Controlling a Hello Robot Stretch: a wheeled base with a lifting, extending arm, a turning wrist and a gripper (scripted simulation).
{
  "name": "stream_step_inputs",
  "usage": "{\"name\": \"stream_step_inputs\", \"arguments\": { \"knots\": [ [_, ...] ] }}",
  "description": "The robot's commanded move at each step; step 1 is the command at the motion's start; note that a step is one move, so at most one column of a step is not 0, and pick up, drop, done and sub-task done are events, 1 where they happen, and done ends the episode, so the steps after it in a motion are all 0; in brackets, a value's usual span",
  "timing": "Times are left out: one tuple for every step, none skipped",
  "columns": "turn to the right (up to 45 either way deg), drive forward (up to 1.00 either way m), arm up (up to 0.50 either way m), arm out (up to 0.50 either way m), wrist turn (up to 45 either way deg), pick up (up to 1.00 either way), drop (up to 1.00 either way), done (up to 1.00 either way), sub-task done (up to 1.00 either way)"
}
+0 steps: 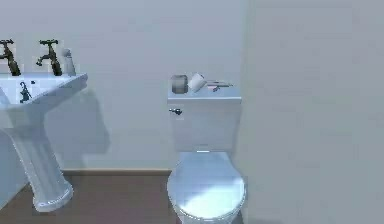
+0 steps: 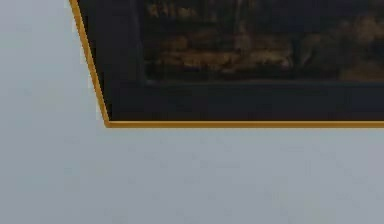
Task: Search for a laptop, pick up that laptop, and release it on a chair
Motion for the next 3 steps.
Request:
{"name": "stream_step_inputs", "arguments": {
  "knots": [
    [-45.0, 0.0, 0.0, 0.0, 0.0, 0.0, 0.0, 0.0, 0.0],
    [-45.0, 0.0, 0.0, 0.0, 0.0, 0.0, 0.0, 0.0, 0.0],
    [-45.0, 0.0, 0.0, 0.0, 0.0, 0.0, 0.0, 0.0, 0.0]
  ]
}}
